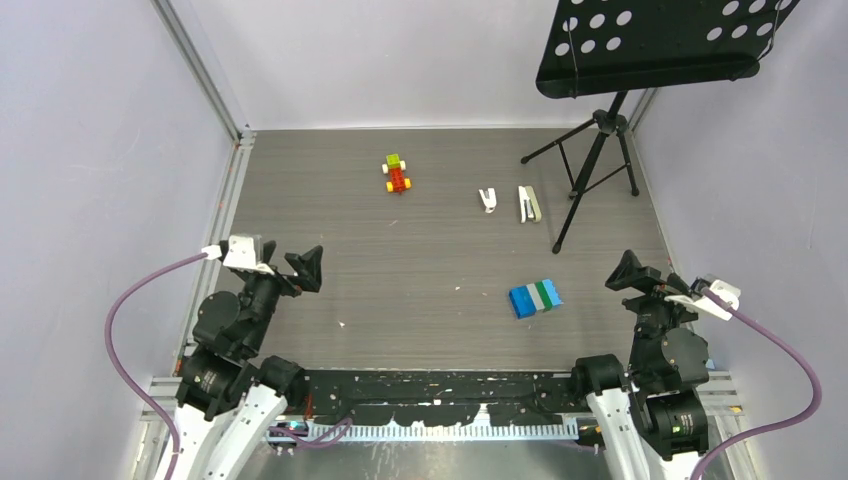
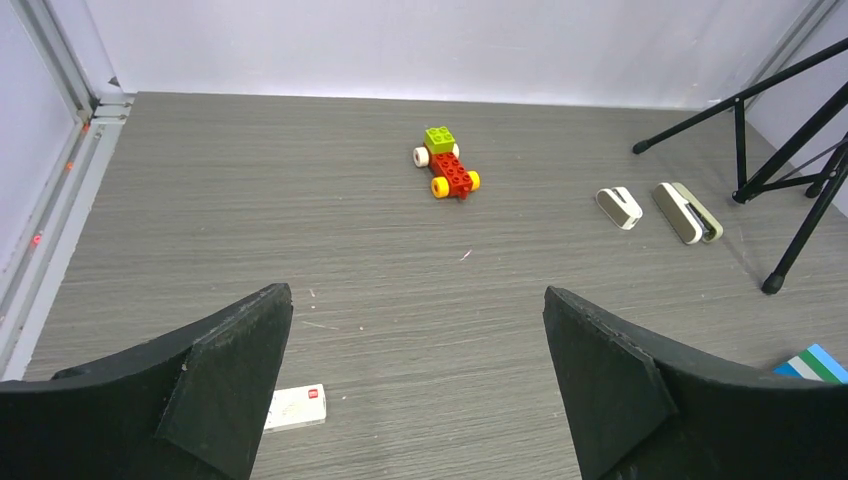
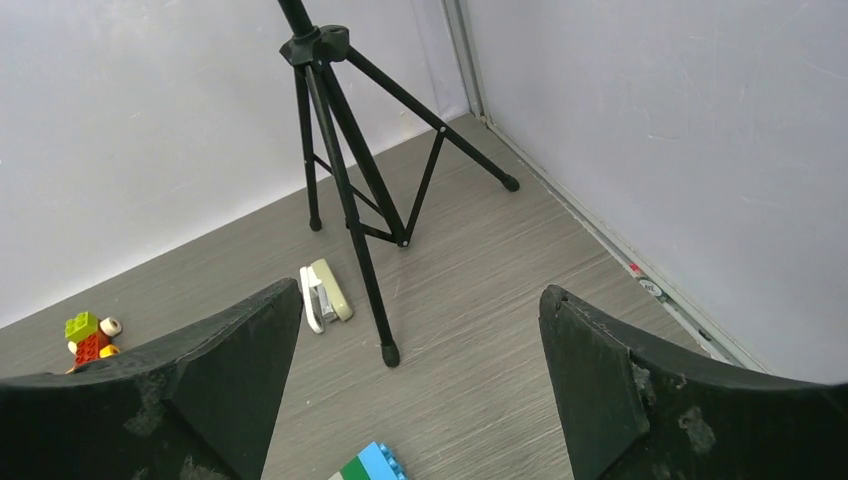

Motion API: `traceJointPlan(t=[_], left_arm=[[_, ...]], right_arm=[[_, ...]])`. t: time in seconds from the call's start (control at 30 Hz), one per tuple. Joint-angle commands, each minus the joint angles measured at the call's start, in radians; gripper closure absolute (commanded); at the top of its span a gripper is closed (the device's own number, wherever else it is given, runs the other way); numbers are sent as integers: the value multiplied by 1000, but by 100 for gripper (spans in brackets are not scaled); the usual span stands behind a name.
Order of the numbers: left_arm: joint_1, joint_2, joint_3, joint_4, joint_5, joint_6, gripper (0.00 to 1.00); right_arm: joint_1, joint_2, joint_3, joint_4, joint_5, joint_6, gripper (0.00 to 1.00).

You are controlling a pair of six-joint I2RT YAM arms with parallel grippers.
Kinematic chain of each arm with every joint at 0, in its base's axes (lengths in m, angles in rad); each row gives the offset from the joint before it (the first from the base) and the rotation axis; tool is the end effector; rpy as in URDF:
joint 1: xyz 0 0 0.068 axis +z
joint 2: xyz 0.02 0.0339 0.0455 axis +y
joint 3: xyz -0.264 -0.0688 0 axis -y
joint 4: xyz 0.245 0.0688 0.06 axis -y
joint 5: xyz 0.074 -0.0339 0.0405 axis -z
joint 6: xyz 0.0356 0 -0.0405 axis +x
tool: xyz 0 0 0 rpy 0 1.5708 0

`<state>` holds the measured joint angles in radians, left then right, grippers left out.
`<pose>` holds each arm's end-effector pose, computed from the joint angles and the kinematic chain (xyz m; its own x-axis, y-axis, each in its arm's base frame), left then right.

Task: Load the staples into the stapler

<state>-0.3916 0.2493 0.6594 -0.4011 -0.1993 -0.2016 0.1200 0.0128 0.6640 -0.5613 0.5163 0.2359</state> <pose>0.0709 -0.0217 0.3323 -0.0301 -0.1999 -0.9794 0.1889 0.9610 -0.2020 0.0210 -0.0152 0.3225 0.1764 0.2260 -0.9580 0.3526 0.8942 0.2759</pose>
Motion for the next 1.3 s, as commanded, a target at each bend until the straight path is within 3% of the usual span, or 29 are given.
traceJointPlan(t=[0.0, 0.27, 0.7, 0.83, 1.0, 1.13, 1.27], left_arm=[[-1, -16, 23, 38, -13, 5, 0], [2, -1, 24, 39, -30, 8, 0], [-21, -6, 19, 38, -35, 5, 0], [-29, -13, 19, 36, -38, 5, 0], [-29, -21, 17, 34, -52, 7, 0], [-32, -23, 17, 34, -52, 4, 0], [-32, -34, 17, 35, -63, 5, 0]], right_arm=[[-6, 8, 11, 30, -20, 10, 8], [-6, 159, 92, -4, -167, 69, 7], [-6, 706, 327, -284, -354, 312, 3], [-6, 755, 298, -235, -390, 400, 3], [-6, 766, 161, 5, -672, 333, 3], [14, 873, 167, 75, -657, 306, 3], [112, 1004, 192, 150, -543, 255, 5]])
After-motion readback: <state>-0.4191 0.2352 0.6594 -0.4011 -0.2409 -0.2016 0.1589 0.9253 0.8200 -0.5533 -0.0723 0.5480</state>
